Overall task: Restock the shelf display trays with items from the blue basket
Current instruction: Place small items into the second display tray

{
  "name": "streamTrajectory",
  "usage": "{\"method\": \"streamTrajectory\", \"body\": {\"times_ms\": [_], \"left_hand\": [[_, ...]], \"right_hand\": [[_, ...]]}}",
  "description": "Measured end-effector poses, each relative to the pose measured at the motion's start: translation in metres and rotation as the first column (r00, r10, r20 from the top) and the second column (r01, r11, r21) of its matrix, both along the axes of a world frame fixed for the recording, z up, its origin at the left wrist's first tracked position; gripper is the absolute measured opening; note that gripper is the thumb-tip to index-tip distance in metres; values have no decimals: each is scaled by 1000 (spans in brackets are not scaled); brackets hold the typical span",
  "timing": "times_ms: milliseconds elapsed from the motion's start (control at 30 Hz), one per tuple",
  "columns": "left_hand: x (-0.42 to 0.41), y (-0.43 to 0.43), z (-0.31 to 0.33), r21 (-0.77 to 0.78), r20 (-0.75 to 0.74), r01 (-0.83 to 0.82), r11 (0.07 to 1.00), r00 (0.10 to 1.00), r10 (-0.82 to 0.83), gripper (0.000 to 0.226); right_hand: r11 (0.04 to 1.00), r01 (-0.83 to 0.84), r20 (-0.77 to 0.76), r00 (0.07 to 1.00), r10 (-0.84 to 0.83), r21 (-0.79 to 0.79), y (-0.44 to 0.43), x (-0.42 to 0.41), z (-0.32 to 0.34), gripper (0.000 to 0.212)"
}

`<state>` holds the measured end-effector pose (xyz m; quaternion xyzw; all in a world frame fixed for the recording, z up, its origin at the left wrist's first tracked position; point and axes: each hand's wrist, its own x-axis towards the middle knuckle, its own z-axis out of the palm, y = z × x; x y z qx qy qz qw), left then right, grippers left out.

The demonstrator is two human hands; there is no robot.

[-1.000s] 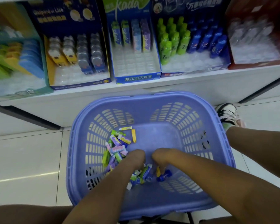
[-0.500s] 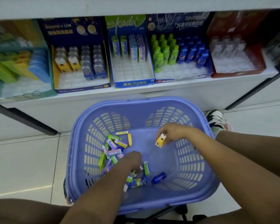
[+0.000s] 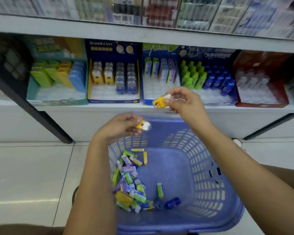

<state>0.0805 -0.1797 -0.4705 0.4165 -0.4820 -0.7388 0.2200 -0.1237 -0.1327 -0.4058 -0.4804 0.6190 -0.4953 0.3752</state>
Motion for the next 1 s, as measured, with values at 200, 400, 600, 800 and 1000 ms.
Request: {"method": "streamTrajectory", "body": {"times_ms": [200,400,600,800,1000], "left_hand": [[46,-7,29,-87,-267,-397,914,893,363,8],[66,-11,29,-101,-301,-568,817,800,519,11],[72,-15,31,-12,-380,-673,740,687,619,15],[68,-21,28,-58,-333,-690,721,694,638,18],[58,-21,31,-145,-316,-727,671,677,665,13]], "right_hand": [[972,-92,-206,977,46,-219,-53,61,27,16],[952,-255,-600,793,106,-169,-118,110,20,19],[964,-267,-733,659,171,-16,-142,122,5,20],[962,-269,-818,540,198,55,-141,128,11,15],[946,-285,-781,551,296,157,-141,139,46,32]]}}
